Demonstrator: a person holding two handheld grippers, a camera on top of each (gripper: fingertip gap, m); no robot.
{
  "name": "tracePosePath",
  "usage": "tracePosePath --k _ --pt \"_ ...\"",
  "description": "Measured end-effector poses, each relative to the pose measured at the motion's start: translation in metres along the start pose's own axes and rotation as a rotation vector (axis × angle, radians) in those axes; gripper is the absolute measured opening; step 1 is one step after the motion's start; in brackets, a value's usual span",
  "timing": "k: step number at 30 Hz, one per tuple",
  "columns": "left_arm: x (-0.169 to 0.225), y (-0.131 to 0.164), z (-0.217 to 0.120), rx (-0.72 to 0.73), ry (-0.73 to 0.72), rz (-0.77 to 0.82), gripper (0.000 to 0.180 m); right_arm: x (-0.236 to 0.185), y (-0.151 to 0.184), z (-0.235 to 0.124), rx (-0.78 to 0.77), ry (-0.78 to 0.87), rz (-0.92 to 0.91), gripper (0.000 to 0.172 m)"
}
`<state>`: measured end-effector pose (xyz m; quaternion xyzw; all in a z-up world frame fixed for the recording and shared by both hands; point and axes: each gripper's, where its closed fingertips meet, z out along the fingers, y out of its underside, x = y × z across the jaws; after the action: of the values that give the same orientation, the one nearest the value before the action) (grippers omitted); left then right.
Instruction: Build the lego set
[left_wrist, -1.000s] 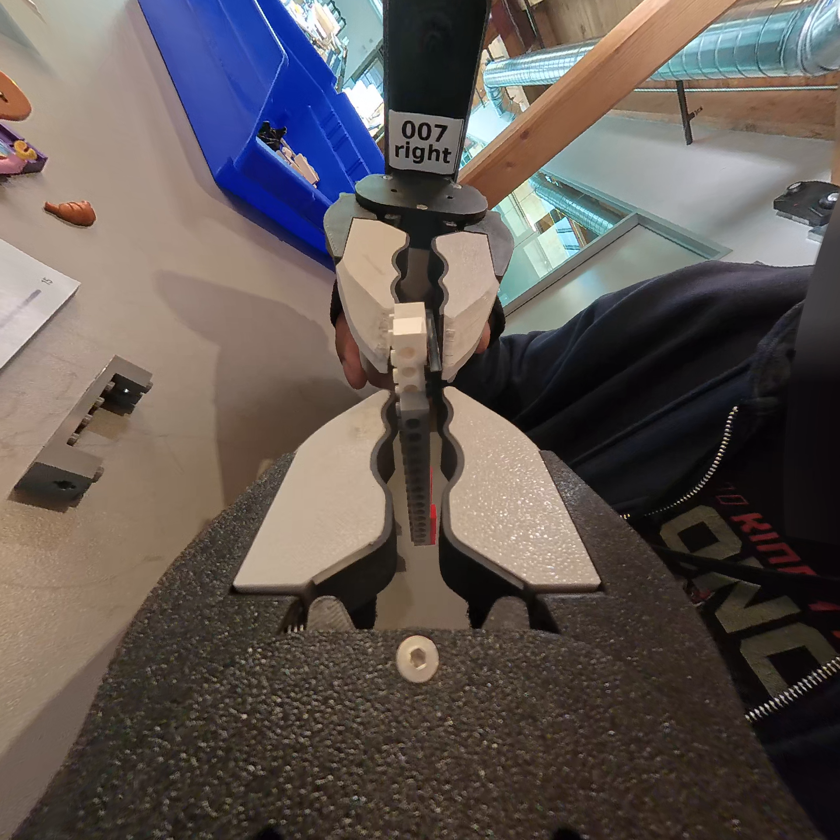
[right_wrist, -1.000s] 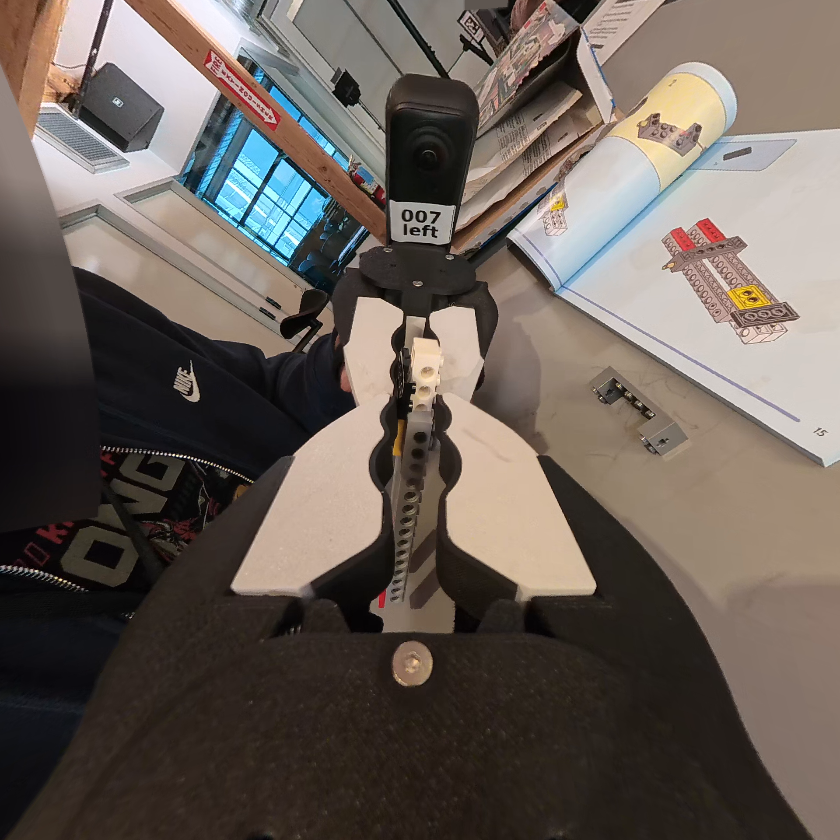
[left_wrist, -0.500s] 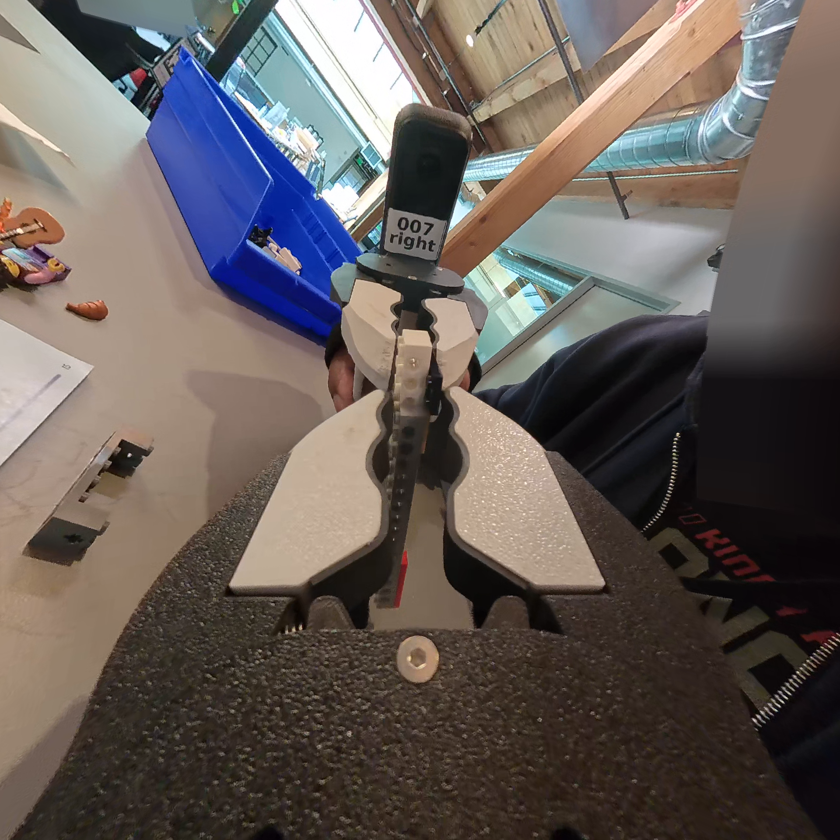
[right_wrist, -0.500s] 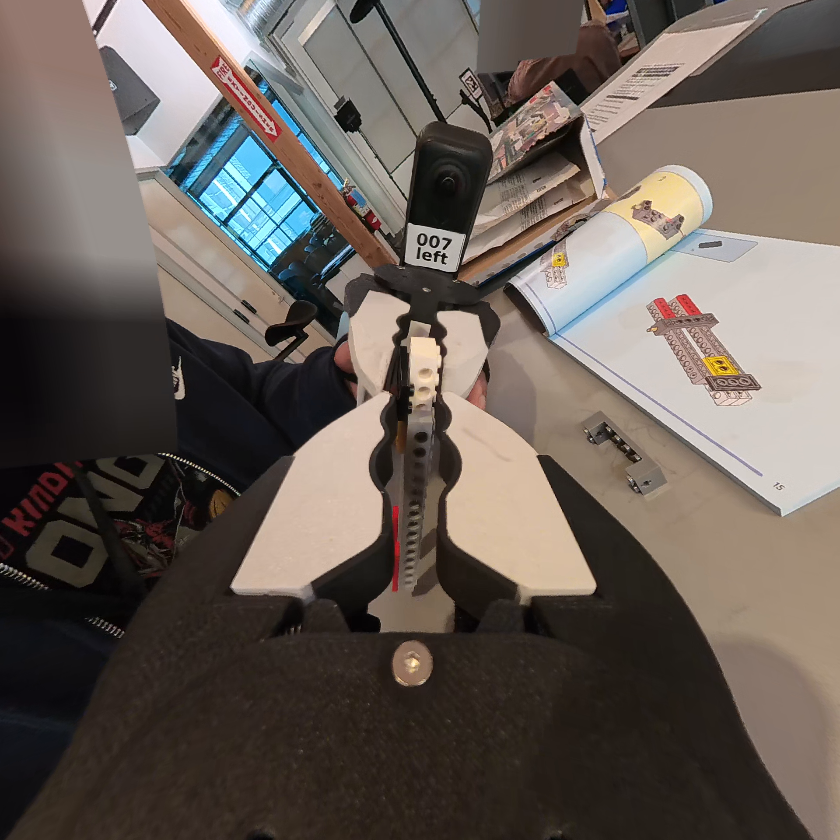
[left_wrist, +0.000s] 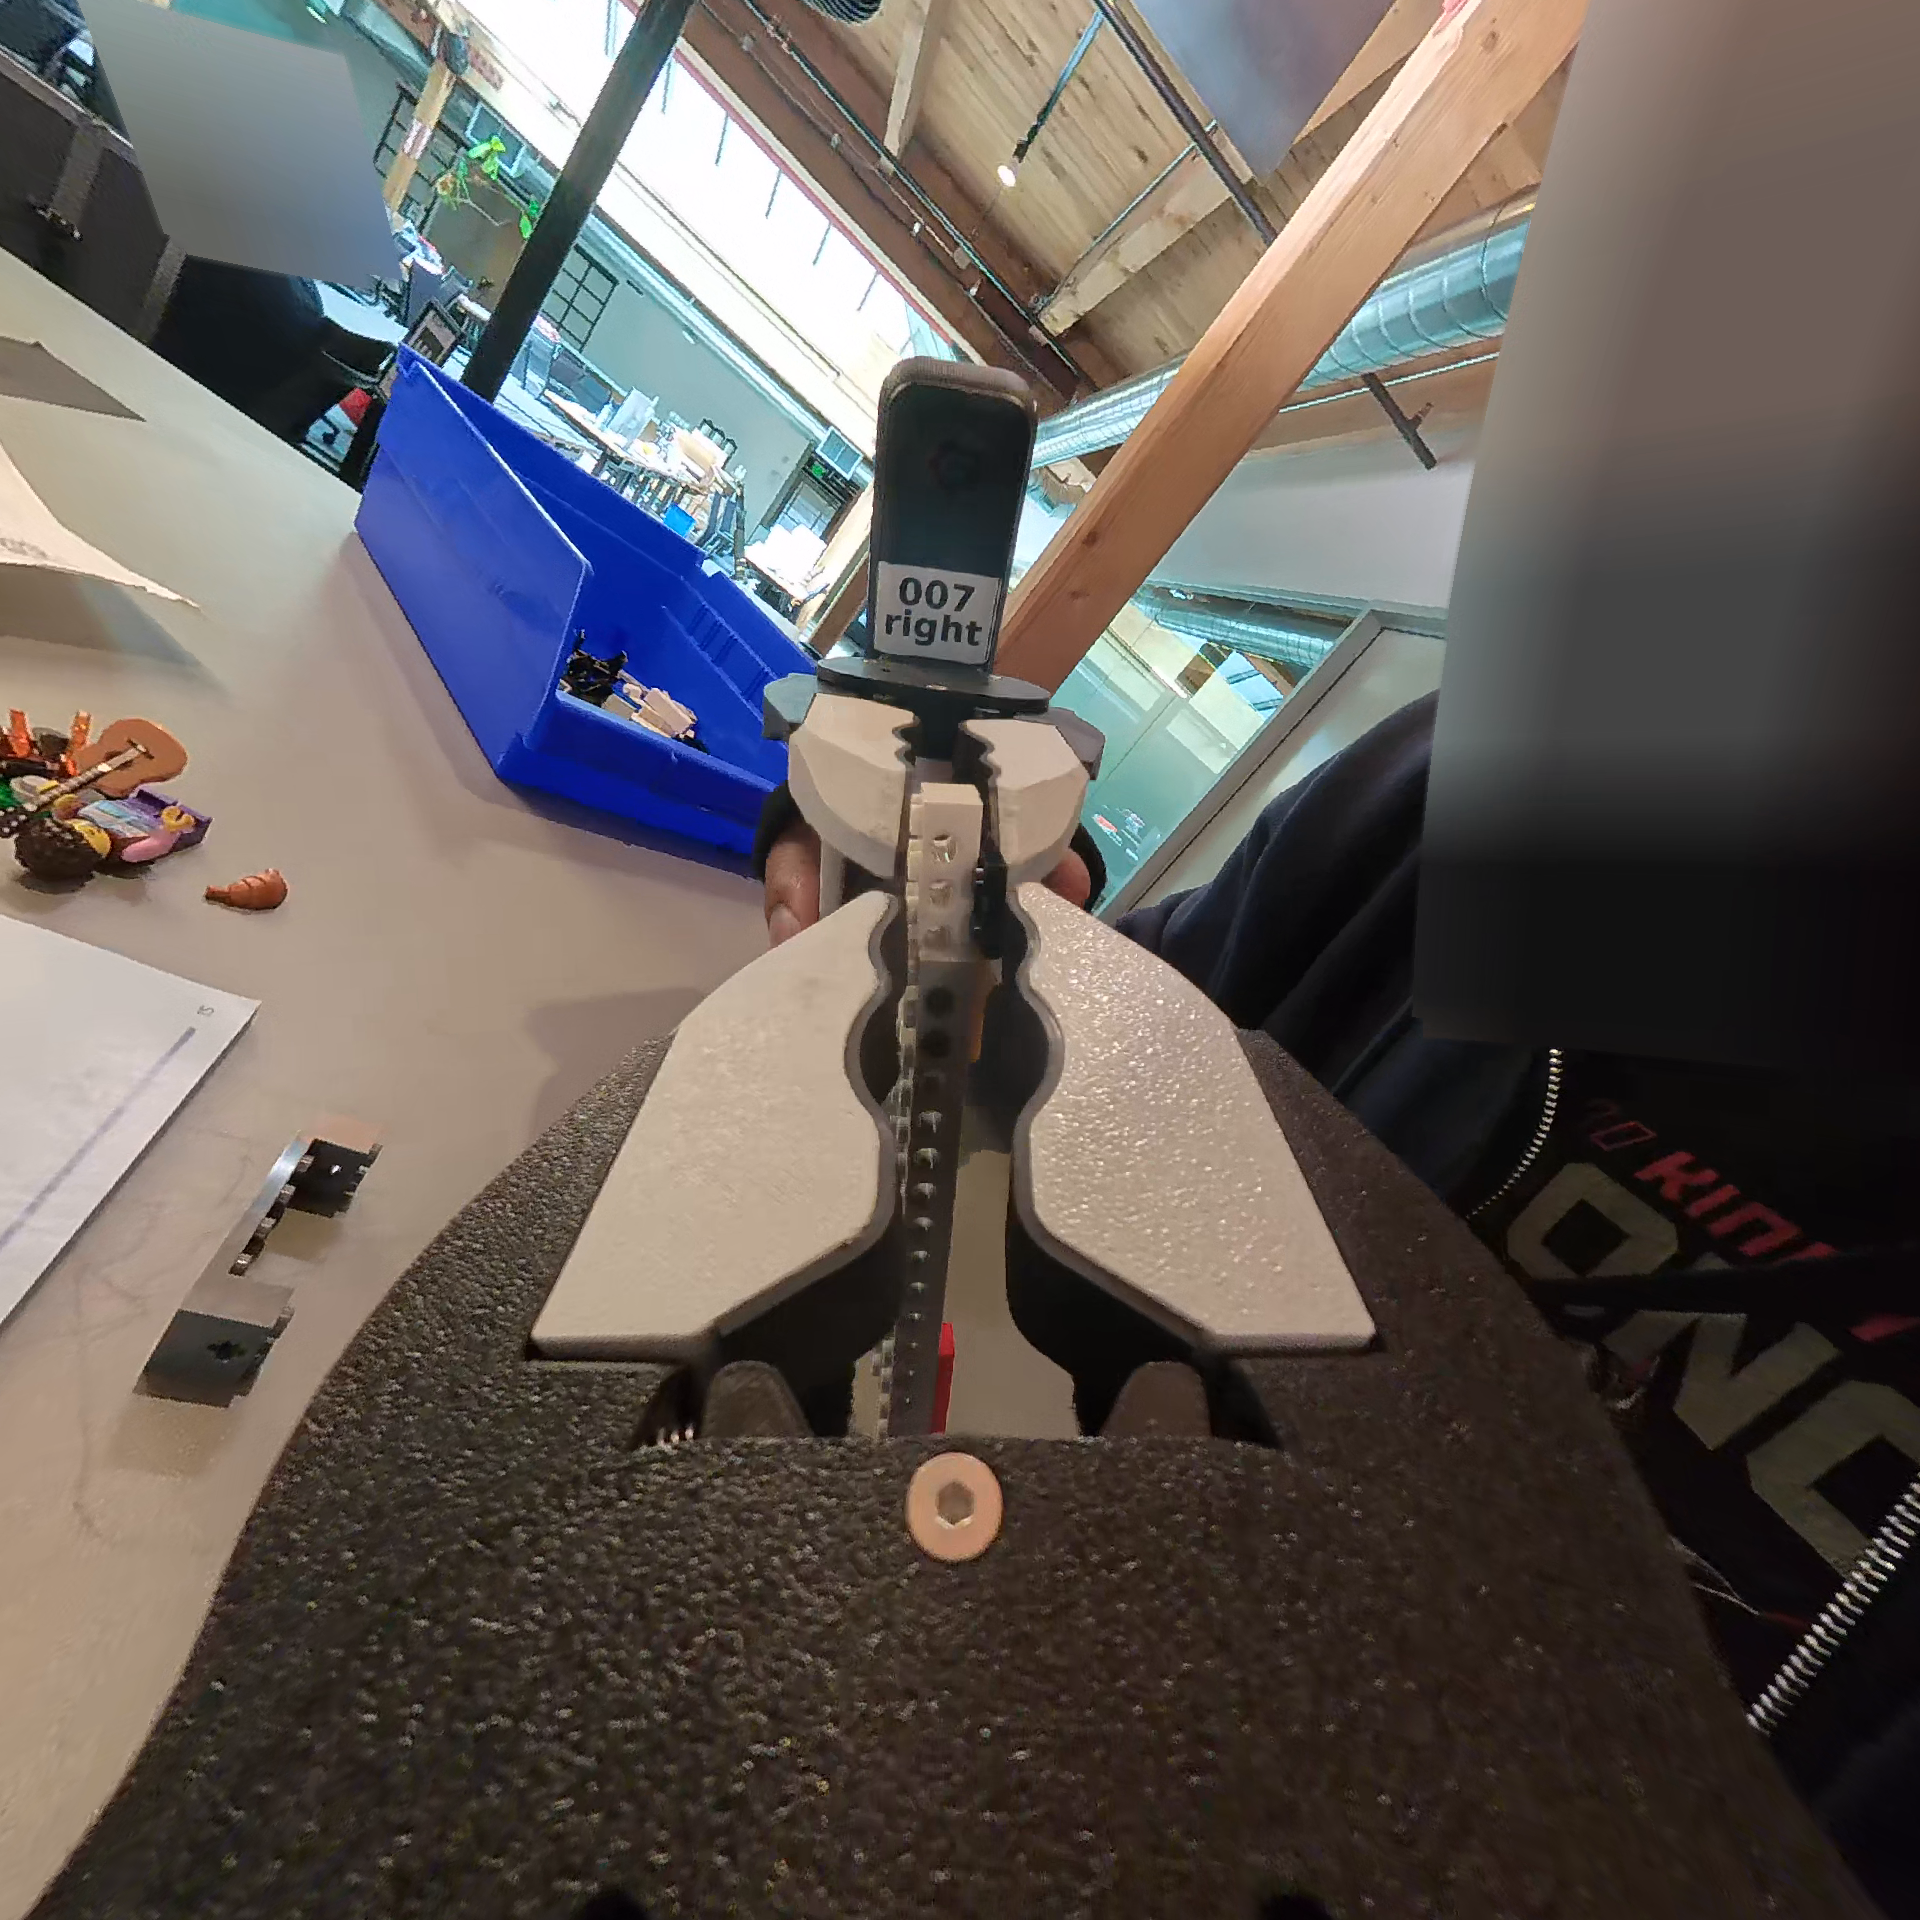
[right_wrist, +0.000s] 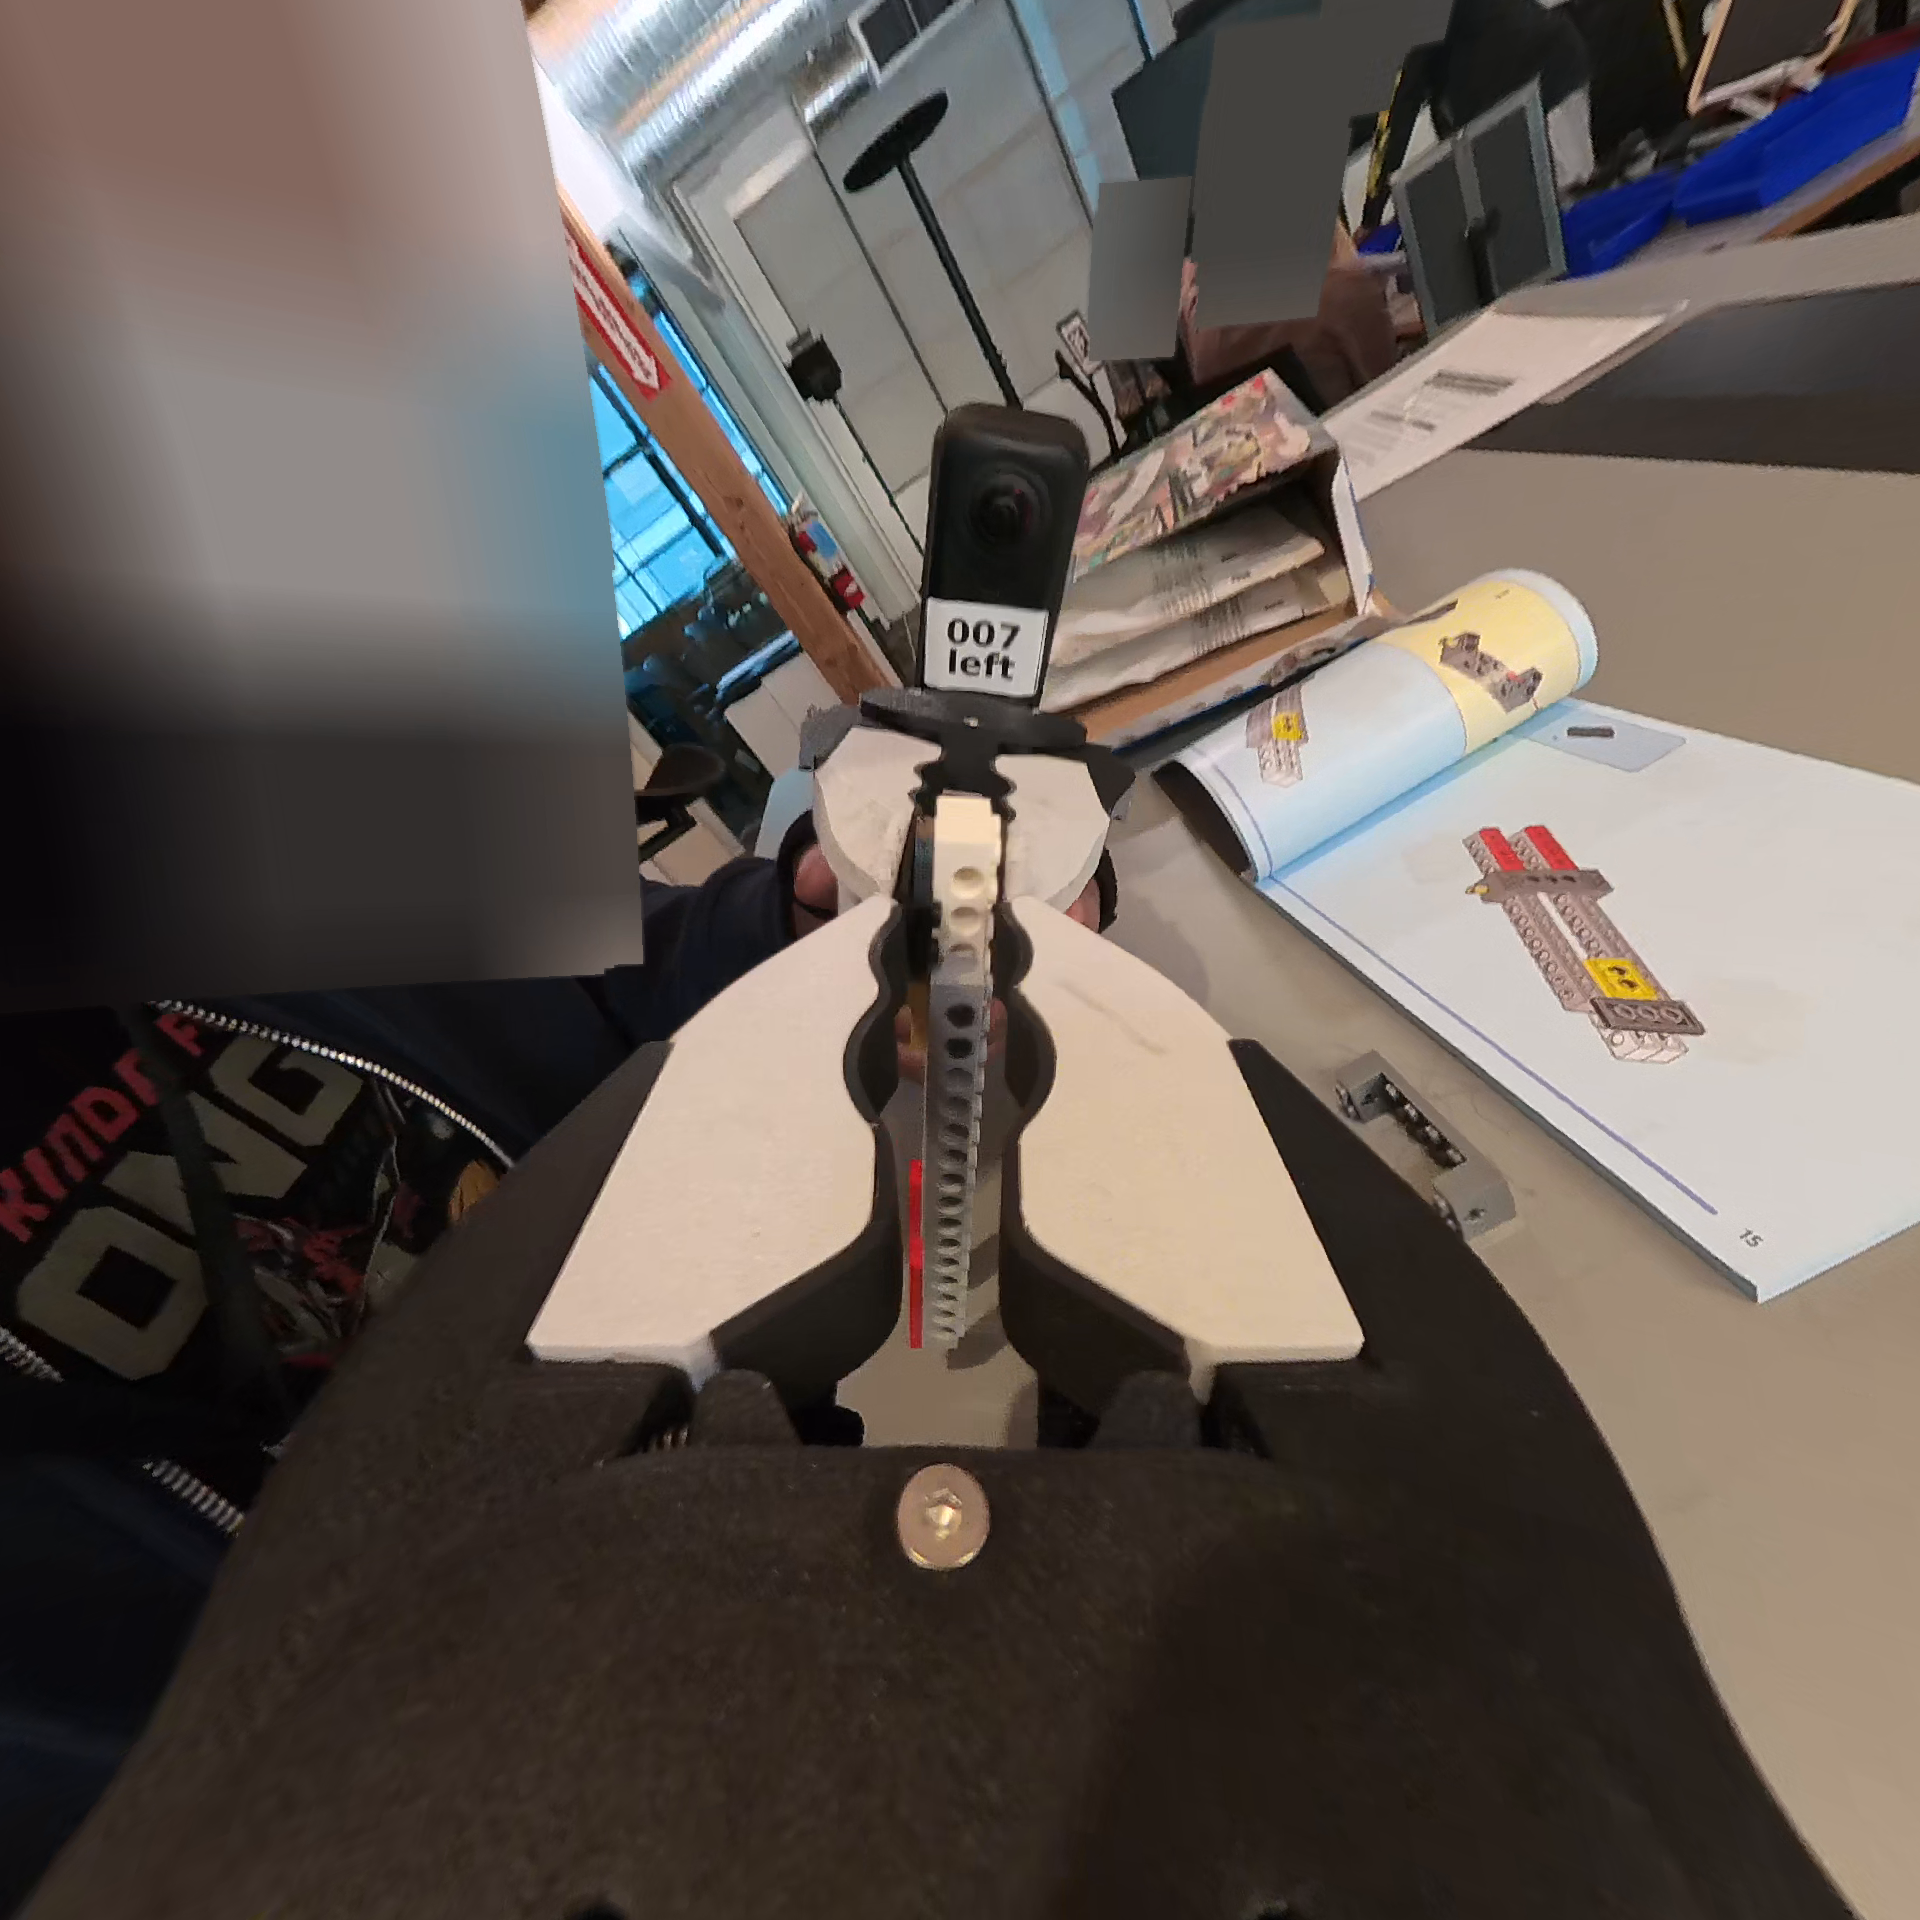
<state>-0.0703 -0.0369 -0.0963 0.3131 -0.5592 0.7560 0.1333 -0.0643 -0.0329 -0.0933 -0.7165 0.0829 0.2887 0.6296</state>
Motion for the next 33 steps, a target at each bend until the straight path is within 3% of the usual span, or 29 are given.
tracePosePath --k 18,33 --pt "0.005 0.008 0.004 -0.057 -0.014 0.085 0.015 -0.007 0.005 0.003 -0.022 -0.057 0.02 0.015" --pt "0.003 0.01 0.004 -0.05 -0.006 0.064 0.015 -0.006 0.007 0.003 -0.021 -0.059 0.04 0.015"
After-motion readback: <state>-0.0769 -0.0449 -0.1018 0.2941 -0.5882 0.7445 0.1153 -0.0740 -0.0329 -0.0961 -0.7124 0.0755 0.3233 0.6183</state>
